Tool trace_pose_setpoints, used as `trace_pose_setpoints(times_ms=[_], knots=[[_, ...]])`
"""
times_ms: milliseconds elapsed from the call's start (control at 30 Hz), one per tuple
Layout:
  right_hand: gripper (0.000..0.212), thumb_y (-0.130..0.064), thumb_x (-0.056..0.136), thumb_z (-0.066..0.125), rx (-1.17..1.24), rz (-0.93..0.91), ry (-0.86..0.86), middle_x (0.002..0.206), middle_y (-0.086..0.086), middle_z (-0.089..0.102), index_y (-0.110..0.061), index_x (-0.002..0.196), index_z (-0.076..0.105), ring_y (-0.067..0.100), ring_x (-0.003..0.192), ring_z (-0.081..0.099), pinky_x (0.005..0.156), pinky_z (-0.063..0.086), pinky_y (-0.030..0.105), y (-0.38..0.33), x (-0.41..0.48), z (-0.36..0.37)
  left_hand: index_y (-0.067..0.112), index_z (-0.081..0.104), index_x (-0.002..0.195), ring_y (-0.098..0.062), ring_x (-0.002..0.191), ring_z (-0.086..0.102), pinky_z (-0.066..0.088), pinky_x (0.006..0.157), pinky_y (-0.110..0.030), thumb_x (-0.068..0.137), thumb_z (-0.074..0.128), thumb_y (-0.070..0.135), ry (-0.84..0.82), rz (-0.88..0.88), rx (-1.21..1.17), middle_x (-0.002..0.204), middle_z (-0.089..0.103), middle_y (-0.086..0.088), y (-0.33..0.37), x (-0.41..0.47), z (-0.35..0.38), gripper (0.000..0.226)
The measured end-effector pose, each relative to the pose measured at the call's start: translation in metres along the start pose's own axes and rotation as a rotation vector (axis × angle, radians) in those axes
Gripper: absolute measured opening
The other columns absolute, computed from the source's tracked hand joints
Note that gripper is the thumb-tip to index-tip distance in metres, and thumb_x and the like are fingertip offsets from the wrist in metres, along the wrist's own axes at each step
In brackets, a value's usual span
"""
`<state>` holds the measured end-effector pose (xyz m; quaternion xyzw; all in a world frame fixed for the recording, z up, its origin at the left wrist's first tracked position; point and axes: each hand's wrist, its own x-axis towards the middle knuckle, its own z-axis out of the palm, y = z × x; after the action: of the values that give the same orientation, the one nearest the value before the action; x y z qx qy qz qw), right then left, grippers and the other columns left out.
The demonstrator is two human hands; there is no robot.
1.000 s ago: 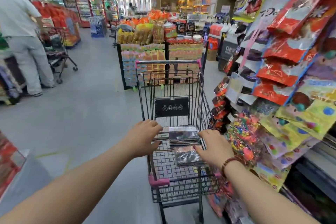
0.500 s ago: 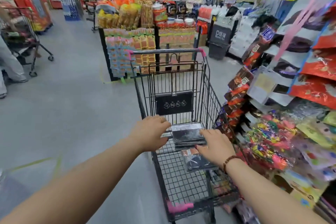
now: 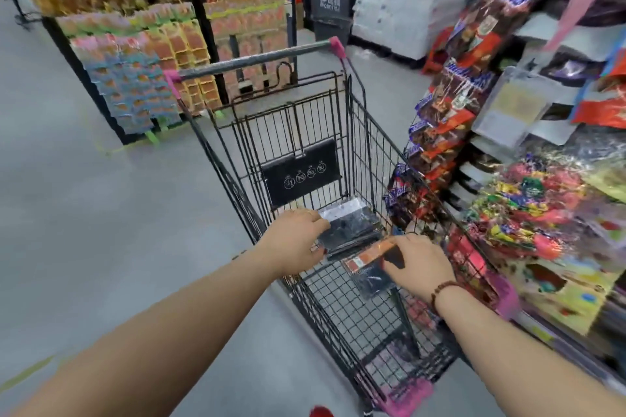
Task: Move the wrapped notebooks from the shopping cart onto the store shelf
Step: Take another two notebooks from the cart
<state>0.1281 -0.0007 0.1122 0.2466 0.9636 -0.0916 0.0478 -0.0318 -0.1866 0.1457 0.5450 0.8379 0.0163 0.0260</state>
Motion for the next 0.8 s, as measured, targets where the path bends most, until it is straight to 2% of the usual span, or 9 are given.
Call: trace_pose_setpoints(times_ms=[133, 333, 433, 567, 667, 800], knots=[[0.049, -0.045, 0.085, 0.051, 0.043, 0.118, -0.037, 0.118, 0.003, 0.058, -0.021, 0.127, 0.05, 0.023, 0.111, 0.052, 0.092, 0.047, 0.036, 0.013, 0.017, 0.024, 0.018, 0.054, 0.123, -0.023, 0.107, 0.053, 0.045, 0.091, -0.035, 0.084, 0.05, 0.035, -0.034, 0.059, -0.049, 0.113, 0.06, -0.003, -0.01, 0.044, 0.014, 0.043], [0.05, -0.047, 0.086, 0.05, 0.087, 0.287, -0.1, 0.129, 0.002, 0.054, -0.022, 0.129, 0.049, 0.023, 0.119, 0.048, 0.098, 0.044, 0.037, 0.04, 0.063, 0.067, 0.019, 0.052, 0.121, -0.023, 0.103, 0.053, 0.047, 0.082, -0.033, 0.087, 0.045, 0.034, -0.167, 0.157, -0.042, 0.113, 0.058, -0.003, -0.027, 0.117, 0.05, 0.038], [0.048, -0.047, 0.084, 0.051, 0.183, 0.406, -0.113, 0.126, 0.004, 0.057, -0.021, 0.124, 0.053, 0.024, 0.117, 0.051, 0.093, 0.047, 0.037, 0.049, 0.081, 0.089, 0.022, 0.048, 0.125, -0.023, 0.107, 0.052, 0.046, 0.088, -0.035, 0.087, 0.049, 0.036, -0.259, 0.205, -0.027, 0.115, 0.055, -0.002, -0.032, 0.146, 0.075, 0.04], [0.054, -0.05, 0.083, 0.052, 0.361, 0.598, -0.172, 0.128, 0.006, 0.056, -0.021, 0.129, 0.051, 0.024, 0.116, 0.053, 0.09, 0.05, 0.035, 0.052, 0.091, 0.114, 0.021, 0.053, 0.121, -0.022, 0.107, 0.054, 0.047, 0.089, -0.034, 0.085, 0.052, 0.036, -0.337, 0.205, -0.107, 0.114, 0.058, -0.001, -0.035, 0.175, 0.106, 0.039], [0.056, -0.051, 0.083, 0.055, 0.492, 0.748, -0.151, 0.129, 0.008, 0.055, -0.019, 0.128, 0.051, 0.025, 0.112, 0.056, 0.087, 0.051, 0.033, 0.052, 0.097, 0.133, 0.021, 0.055, 0.119, -0.023, 0.11, 0.053, 0.045, 0.091, -0.034, 0.083, 0.054, 0.038, -0.408, 0.233, -0.156, 0.115, 0.058, -0.002, -0.037, 0.196, 0.132, 0.04], [0.054, -0.044, 0.086, 0.058, 0.629, 0.946, -0.118, 0.117, 0.012, 0.061, -0.013, 0.129, 0.049, 0.029, 0.103, 0.06, 0.082, 0.052, 0.033, 0.054, 0.112, 0.161, 0.016, 0.054, 0.121, -0.026, 0.117, 0.049, 0.044, 0.091, -0.035, 0.085, 0.057, 0.036, -0.533, 0.25, -0.215, 0.119, 0.057, -0.007, -0.042, 0.226, 0.174, 0.042]])
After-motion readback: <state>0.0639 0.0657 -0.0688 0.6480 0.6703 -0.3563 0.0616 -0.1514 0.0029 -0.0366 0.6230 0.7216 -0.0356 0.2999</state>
